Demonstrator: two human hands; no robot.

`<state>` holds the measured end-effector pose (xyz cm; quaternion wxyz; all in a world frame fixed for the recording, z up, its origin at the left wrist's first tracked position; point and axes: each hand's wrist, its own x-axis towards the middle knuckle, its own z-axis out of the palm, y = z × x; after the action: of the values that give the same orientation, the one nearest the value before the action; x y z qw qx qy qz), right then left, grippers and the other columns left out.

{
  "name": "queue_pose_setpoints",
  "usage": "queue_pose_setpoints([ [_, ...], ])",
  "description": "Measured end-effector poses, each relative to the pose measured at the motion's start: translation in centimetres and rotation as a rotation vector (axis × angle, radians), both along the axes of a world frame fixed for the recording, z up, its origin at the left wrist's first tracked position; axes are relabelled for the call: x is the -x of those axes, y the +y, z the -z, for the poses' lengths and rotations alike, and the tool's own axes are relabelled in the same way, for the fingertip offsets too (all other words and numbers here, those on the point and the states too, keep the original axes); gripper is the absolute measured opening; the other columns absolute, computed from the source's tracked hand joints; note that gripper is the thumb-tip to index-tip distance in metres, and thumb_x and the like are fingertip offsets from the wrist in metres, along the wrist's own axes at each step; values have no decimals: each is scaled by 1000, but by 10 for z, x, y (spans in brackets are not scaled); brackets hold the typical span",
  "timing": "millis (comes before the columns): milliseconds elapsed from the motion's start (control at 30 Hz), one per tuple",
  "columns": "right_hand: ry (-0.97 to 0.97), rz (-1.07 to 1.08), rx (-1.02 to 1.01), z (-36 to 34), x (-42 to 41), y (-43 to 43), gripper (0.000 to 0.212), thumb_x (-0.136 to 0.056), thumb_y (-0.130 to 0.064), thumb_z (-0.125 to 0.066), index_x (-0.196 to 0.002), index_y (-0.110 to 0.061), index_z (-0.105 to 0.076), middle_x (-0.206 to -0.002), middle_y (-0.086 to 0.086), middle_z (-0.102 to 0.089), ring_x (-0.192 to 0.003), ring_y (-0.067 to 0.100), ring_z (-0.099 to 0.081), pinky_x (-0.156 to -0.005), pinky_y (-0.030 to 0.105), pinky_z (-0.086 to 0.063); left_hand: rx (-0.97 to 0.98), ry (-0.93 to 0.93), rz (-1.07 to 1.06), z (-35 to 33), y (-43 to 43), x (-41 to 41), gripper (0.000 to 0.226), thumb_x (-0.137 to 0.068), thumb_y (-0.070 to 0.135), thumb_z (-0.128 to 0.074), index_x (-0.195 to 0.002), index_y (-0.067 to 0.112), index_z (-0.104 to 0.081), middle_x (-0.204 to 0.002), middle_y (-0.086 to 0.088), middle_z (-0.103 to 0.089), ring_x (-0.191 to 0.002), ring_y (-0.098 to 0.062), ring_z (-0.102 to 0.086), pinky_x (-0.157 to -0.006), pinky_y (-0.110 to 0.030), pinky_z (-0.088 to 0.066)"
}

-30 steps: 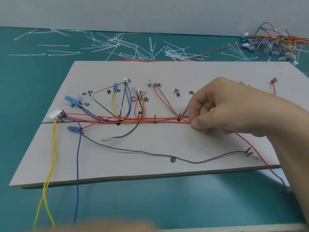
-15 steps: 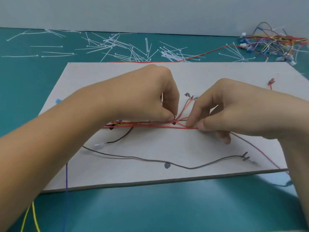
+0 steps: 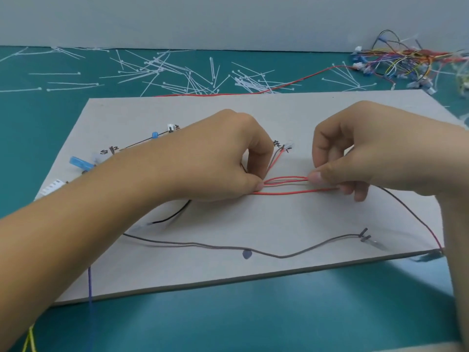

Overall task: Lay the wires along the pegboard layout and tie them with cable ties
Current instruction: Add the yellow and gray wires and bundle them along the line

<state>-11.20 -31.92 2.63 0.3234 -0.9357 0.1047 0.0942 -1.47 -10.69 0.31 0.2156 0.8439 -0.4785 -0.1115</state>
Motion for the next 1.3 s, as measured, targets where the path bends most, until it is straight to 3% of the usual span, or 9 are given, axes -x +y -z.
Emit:
queue_pose_setpoints([
  [200,76,57,92,-5,7,-11,16,-78,-17,-86,-79,-18,-70,-56,7,-69,-42,19,-65,-43,26,-52,-2,11,-26,-2,-3,1,14,-80,24,-81,-70,23,-71,-70,5,-70,-66,-9,-65,-62,-29,-55],
  [367,51,15,180,-4,5,-12,18,-82,-25,-84,-84,-30,-67,-62,0,-73,-46,17,-69,-61,33,-52,22,36,-31,0,-2,-1,14,-80,21,-82,-70,21,-73,-70,5,-71,-67,-10,-64,-57,-23,-49],
  [533,-71,-83,258,3,16,-14,20,-83,-16,-81,-73,-29,-69,-57,-12,-69,-47,5,-64,-58,26,-48,70,35,-15,4,0,0,15,-80,19,-82,-70,20,-72,-70,5,-70,-69,-10,-64,-63,-30,-53],
  [600,-159,-84,289,10,21,-14,22,-83,-15,-82,-69,-28,-71,-60,-19,-67,-58,-2,-63,-57,20,-46,89,61,-13,5,1,-1,16,-81,18,-82,-70,21,-71,-69,6,-69,-68,-10,-63,-62,-28,-51],
  [700,-226,-117,380,20,23,-12,22,-85,-10,-78,-70,-23,-70,-60,-10,-64,-74,1,-60,-64,9,-41,109,45,-3,7,1,0,14,-81,17,-81,-71,20,-72,-69,6,-70,-70,-9,-64,-66,-30,-52],
  [867,-320,-126,405,28,25,3,17,-84,0,-74,-73,-12,-67,-70,-6,-64,-69,18,-53,-67,31,-37,150,13,34,7,12,1,13,-79,13,-80,-69,18,-73,-70,3,-71,-72,-15,-67,-70,-36,-55],
  [1100,-365,-270,348,27,-1,68,11,-90,-18,-71,-81,-19,-64,-80,0,-65,-82,24,-57,-75,39,-48,66,-51,-59,1,83,-17,11,-72,27,-74,-65,32,-68,-70,11,-69,-73,-13,-67,-71,-35,-54],
  [1200,-369,-295,279,31,-12,95,18,-90,-17,-69,-86,-18,-51,-83,2,-58,-80,31,-56,-71,43,-52,39,-28,-190,1,108,-25,8,-69,26,-74,-68,31,-68,-68,9,-68,-68,-15,-65,-69,-39,-56],
  [1300,-375,-299,305,30,-17,103,22,-88,-21,-72,-82,-19,-52,-83,-1,-57,-82,28,-55,-74,42,-52,-20,-8,-253,2,114,-25,6,-67,31,-67,-72,30,-66,-68,8,-65,-64,-16,-61,-66,-42,-56],
])
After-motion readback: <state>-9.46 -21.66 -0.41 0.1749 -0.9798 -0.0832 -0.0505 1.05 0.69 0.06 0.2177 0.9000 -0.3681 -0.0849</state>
